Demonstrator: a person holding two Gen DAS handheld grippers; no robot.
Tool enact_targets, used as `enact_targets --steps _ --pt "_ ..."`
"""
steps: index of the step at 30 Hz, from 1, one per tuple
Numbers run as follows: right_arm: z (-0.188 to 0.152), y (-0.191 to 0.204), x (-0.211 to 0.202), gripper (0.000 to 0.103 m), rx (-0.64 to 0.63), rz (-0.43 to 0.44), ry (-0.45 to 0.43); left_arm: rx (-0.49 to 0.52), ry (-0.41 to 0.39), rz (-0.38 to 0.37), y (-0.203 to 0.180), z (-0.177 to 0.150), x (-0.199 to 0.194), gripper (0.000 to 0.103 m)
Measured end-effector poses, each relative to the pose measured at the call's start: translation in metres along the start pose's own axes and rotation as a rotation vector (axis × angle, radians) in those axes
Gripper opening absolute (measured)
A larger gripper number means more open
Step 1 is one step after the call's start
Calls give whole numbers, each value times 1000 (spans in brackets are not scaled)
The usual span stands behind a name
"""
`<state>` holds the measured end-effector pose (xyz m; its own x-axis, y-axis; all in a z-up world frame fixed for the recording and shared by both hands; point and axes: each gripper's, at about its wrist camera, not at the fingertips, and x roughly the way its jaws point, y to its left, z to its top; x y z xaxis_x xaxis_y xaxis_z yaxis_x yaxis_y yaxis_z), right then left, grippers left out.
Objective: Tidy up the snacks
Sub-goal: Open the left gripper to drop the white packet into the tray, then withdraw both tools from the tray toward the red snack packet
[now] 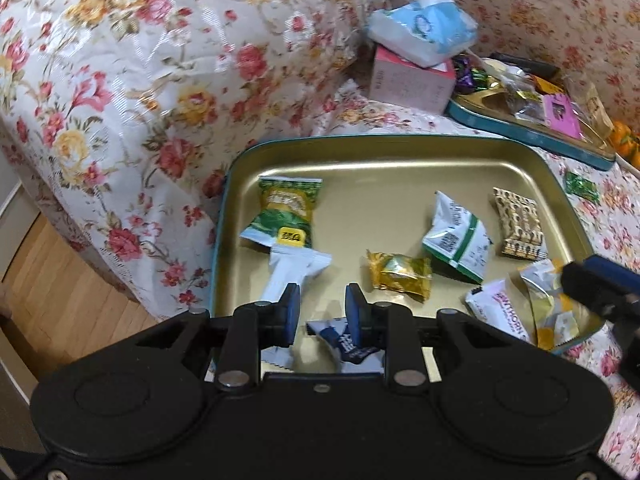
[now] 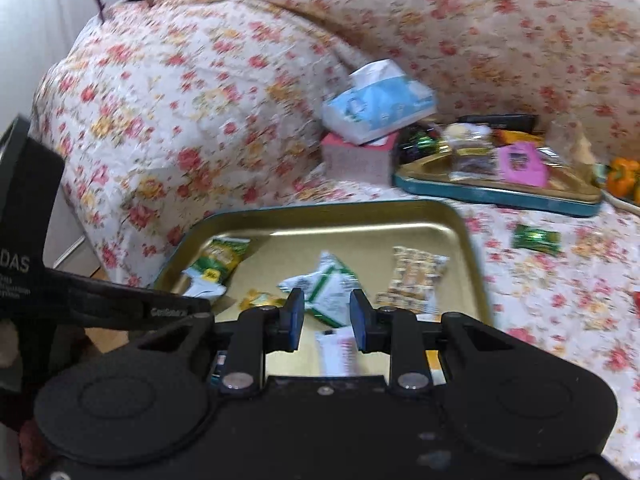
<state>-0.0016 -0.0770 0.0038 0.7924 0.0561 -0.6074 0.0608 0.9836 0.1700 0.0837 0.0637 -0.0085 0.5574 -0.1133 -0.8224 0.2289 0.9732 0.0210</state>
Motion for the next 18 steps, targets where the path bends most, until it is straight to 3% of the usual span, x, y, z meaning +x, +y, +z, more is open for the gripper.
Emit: enact_targets --steps 9,12,15,18 --pt "-31 -84 -41 28 140 -158 -35 14 -29 -50 -24 -10 -2 35" --pt "-43 -118 -54 28 188 -227 -38 -23 -34 -49 -35 -15 -9 35" --pt "-54 -152 -66 28 240 -297 -32 -58 7 -76 -50 -17 -13 35" --pt "-62 -178 -75 28 278 -354 -39 -29 34 -88 -73 -15 -18 35"
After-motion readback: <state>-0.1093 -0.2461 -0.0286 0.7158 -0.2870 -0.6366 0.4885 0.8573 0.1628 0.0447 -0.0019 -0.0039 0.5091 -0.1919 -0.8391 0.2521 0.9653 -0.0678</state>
